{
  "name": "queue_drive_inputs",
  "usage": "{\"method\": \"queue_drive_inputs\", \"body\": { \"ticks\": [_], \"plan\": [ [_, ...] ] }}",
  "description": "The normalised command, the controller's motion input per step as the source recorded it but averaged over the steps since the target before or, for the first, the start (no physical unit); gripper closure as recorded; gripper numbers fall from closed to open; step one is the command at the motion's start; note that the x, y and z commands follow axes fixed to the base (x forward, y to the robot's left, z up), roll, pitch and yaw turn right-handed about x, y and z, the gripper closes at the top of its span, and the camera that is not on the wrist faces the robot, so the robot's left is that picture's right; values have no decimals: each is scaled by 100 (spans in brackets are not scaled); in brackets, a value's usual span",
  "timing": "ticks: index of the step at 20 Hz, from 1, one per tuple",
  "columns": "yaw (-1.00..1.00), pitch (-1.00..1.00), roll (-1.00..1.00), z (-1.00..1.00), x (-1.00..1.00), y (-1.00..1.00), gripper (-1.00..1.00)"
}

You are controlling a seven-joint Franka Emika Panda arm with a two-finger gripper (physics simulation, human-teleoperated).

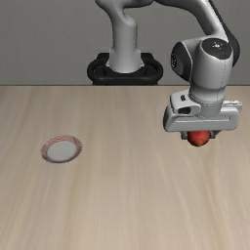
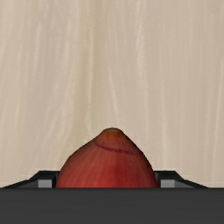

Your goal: Pick the onion and place it on the plate

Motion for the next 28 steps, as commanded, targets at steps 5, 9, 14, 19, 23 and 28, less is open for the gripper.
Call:
{"method": "queue_drive_inputs", "body": {
  "ticks": [5,9,14,19,23,28],
  "plan": [
    [0,0,0,0,0,-100,100],
    [0,0,0,0,0,-100,100],
    [0,0,0,0,0,-100,100],
    [0,0,0,0,0,-100,100],
    [0,0,0,0,0,-100,100],
    [0,0,0,0,0,-100,100]
  ]
}}
